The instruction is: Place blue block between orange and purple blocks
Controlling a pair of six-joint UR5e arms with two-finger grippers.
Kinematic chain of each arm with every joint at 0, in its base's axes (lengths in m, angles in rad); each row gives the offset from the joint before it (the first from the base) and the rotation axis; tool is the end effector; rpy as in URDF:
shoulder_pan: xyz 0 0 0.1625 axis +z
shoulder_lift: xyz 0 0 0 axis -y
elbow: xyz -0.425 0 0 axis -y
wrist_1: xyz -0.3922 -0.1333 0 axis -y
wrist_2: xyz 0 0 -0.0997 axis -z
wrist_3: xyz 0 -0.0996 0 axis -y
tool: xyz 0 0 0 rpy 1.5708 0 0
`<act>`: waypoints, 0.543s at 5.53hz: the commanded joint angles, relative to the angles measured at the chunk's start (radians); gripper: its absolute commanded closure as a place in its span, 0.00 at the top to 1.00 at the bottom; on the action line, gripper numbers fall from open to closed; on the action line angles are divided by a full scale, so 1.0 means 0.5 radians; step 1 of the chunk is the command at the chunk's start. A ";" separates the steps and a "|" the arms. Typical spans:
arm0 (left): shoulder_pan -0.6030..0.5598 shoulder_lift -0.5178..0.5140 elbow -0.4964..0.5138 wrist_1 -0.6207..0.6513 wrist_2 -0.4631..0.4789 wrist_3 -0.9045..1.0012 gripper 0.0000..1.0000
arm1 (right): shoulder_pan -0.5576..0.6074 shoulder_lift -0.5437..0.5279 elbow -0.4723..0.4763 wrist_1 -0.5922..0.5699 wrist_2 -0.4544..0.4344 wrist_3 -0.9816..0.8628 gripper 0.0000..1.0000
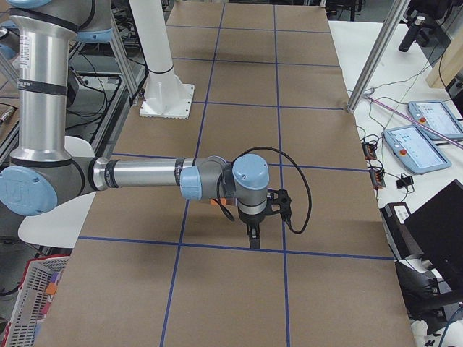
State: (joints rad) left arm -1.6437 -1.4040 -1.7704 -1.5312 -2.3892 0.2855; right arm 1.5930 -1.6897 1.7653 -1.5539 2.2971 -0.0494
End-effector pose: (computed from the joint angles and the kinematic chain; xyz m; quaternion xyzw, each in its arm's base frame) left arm -0.0911 -0.4151 0.6375 0.0679 0.3921 0.0960 0.9124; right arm 0.0771 -0.4452 0.6198 0.0559 -0.3531 -0.0291 0.9335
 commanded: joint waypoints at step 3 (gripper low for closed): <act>0.002 0.013 -0.006 0.001 0.002 -0.006 1.00 | -0.004 -0.008 0.001 0.018 0.008 0.010 1.00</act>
State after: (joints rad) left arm -1.6418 -1.4006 -1.7687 -1.5309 -2.3885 0.2846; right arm 1.5916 -1.6934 1.7652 -1.5478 2.2984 -0.0438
